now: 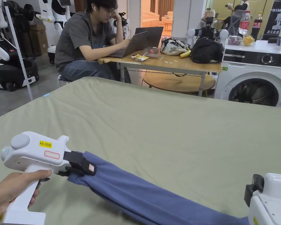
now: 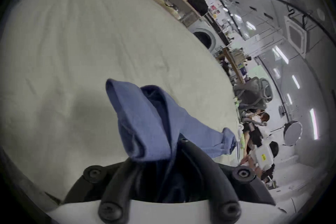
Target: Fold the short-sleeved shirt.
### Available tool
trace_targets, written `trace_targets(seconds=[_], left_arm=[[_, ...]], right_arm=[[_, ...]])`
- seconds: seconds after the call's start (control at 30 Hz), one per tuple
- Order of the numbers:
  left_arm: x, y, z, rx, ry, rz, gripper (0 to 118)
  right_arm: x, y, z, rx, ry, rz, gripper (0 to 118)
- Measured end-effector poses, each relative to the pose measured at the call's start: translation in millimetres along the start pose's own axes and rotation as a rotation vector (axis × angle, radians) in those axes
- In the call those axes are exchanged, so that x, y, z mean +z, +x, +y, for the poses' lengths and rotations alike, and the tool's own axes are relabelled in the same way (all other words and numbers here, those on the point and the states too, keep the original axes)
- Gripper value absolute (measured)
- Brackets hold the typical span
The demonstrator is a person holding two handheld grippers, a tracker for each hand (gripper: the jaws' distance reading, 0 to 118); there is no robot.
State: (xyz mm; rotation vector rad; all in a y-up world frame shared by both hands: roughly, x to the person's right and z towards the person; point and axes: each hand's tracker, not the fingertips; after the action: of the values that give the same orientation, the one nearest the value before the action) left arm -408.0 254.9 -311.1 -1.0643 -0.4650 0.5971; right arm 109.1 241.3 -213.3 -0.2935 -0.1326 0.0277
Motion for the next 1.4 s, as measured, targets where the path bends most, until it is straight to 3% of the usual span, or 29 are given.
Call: trace_targets(seconds=[0.1, 0.4, 0.53, 0.8, 0.83, 0.97, 1.0, 1.1, 1.27, 1.37, 1.4], left_arm=[[-3, 17, -9, -0.017, -0.008, -0.013, 4], [-56, 87, -18, -0.084, -0.145, -0.267, 4], [-115, 112, -21, -0.152, -0.239, -0.2, 4], [-218, 131, -58, -0.139, -0.397, 0.041, 4], [-225, 131, -61, -0.115, -0.39, 0.048, 9], [-218, 136, -63, -0.032, -0.363, -0.065, 52], [-215, 138, -63, -0.048, -0.361, -0.069, 53], [-201, 152, -63, -0.107, -0.336, -0.058, 53], [-175, 158, -58, -0.093, -0.289, -0.17, 52], [-162, 163, -53, -0.145, -0.231, -0.231, 29], [-159, 164, -52, -0.149, -0.228, -0.24, 27]], right_arm=[[-1, 0, 2, -0.009, -0.001, 0.007, 0], [5, 7, 3, -0.017, -0.002, 0.014, 0], [7, 14, 0, -0.026, -0.013, 0.006, 0], [14, 34, -10, -0.034, -0.047, -0.033, 0], [14, 37, -11, -0.039, -0.051, -0.037, 0], [16, 45, -14, -0.052, -0.061, -0.049, 0], [16, 46, -14, -0.052, -0.063, -0.051, 0], [16, 48, -14, -0.063, -0.068, -0.047, 0], [19, 46, -14, -0.06, -0.07, -0.038, 0], [20, 45, -14, -0.059, -0.071, -0.033, 0], [20, 45, -14, -0.06, -0.073, -0.032, 0]])
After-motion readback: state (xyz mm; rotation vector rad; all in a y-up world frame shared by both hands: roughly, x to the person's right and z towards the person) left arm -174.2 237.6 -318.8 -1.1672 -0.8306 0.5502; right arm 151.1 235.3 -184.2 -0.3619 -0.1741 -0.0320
